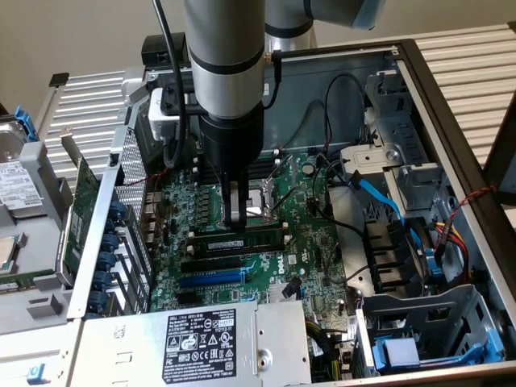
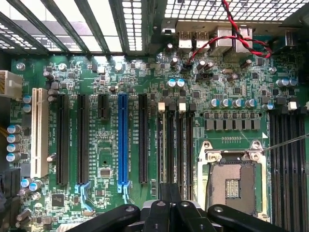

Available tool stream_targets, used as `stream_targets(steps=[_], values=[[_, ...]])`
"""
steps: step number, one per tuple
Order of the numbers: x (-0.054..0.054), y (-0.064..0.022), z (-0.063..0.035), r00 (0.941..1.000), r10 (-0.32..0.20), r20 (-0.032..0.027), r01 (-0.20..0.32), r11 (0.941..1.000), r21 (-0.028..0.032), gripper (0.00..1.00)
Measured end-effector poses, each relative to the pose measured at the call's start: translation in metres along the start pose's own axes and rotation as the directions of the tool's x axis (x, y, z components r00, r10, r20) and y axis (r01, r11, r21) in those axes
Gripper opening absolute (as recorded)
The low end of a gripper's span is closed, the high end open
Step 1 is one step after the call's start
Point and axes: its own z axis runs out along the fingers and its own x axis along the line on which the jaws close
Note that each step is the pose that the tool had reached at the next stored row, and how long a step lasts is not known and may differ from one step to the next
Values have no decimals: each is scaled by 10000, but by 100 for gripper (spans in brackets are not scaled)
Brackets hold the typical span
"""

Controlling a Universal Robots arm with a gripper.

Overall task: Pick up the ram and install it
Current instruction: 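Press down the ram until it locks into place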

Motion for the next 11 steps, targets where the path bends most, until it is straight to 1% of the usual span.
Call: stream_targets(steps=[4, 7, 11], values=[[0, 0, 11, 10000, 1, -32, -1, 10000, 1, 11], [1, 0, 28, 10000, 3, -80, -3, 10000, 5, 11], [0, 1, 53, 10000, 1, -81, 0, 10000, 47, 11]])
